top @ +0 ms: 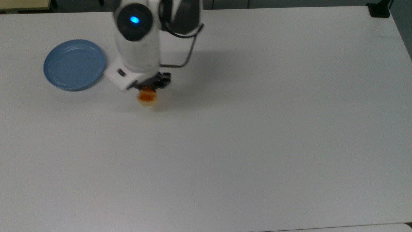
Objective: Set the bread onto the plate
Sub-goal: 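Carry the bread roll over to the blue plate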
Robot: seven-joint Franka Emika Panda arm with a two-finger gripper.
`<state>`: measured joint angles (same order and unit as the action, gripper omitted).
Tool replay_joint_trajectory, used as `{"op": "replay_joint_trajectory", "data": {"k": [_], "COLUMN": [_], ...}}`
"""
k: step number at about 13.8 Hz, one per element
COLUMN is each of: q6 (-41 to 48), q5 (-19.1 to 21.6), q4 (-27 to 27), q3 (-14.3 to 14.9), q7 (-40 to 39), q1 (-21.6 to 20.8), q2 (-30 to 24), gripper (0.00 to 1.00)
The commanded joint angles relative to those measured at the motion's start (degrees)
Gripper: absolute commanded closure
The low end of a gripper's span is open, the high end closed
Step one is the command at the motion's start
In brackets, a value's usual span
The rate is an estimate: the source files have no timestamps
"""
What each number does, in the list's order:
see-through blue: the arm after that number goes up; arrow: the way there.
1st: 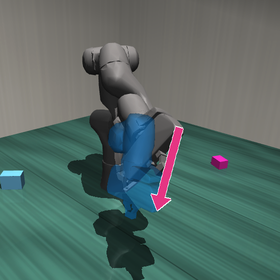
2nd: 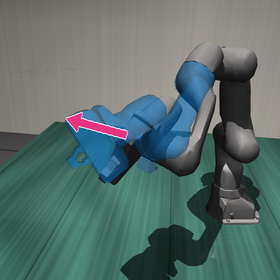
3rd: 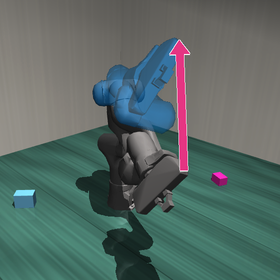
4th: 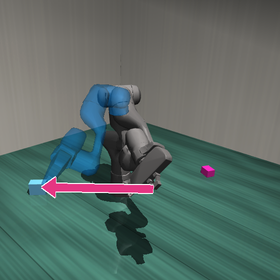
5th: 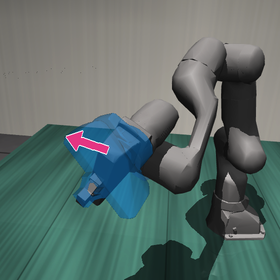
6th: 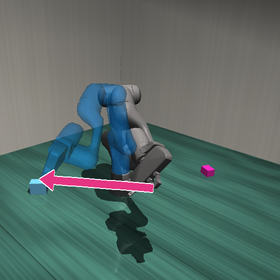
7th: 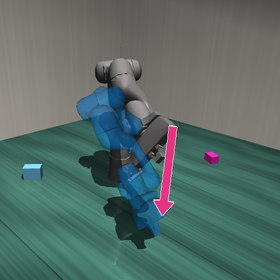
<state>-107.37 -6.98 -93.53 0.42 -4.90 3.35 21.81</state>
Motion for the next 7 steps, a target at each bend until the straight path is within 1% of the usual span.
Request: {"op": "replay_joint_trajectory", "data": {"k": [1,2,5,6,7], "q6": [1.90,1.99,1.20,0.59,-1.59], "q5": [-1.79,-3.29,-8.47,-9.62,-9.80], "q4": [-4.20,-4.64,-10.07,-11.83,-14.03], "q3": [-0.16,-0.16,-0.24,-0.24,-0.24], "q7": [-10.98,-13.36,-17.85,-19.08,-21.35], "q1": [7.35,9.29,14.12,15.97,18.51], "q2": [-5.02,-5.02,-6.51,-7.39,-8.53], "gripper": [0.61,0.61,0.61,0.61,0.61]}}
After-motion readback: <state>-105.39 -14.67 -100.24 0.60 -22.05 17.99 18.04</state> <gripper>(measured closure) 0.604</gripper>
